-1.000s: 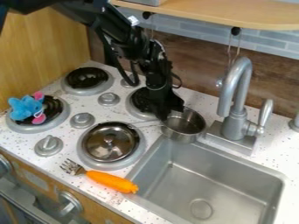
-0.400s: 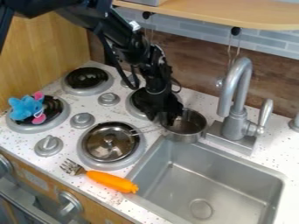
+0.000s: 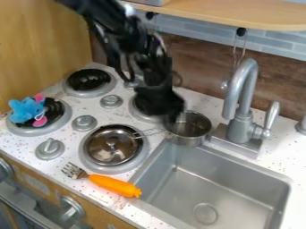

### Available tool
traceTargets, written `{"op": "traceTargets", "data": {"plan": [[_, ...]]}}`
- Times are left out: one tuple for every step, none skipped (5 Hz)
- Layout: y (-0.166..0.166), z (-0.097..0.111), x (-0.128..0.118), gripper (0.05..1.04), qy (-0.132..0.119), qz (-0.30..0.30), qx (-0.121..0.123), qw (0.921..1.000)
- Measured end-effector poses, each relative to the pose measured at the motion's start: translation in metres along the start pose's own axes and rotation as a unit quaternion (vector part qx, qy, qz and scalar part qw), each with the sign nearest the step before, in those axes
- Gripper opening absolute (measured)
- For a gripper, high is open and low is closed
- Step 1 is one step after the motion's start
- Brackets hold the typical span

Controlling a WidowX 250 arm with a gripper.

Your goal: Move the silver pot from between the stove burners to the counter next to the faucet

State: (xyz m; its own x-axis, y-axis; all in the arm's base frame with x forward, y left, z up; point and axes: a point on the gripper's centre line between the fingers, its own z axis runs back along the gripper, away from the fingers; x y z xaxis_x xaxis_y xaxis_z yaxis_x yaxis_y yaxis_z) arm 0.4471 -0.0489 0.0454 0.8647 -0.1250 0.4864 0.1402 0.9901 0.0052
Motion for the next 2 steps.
{"op": "traceTargets", "data": {"plan": [[0.007, 0.024, 0.002, 1.005, -0.029, -0.006, -0.007, 0.9995], [0.011, 0.040, -0.005, 1.005, -0.042, -0.026, -0.004, 0.9988]]}}
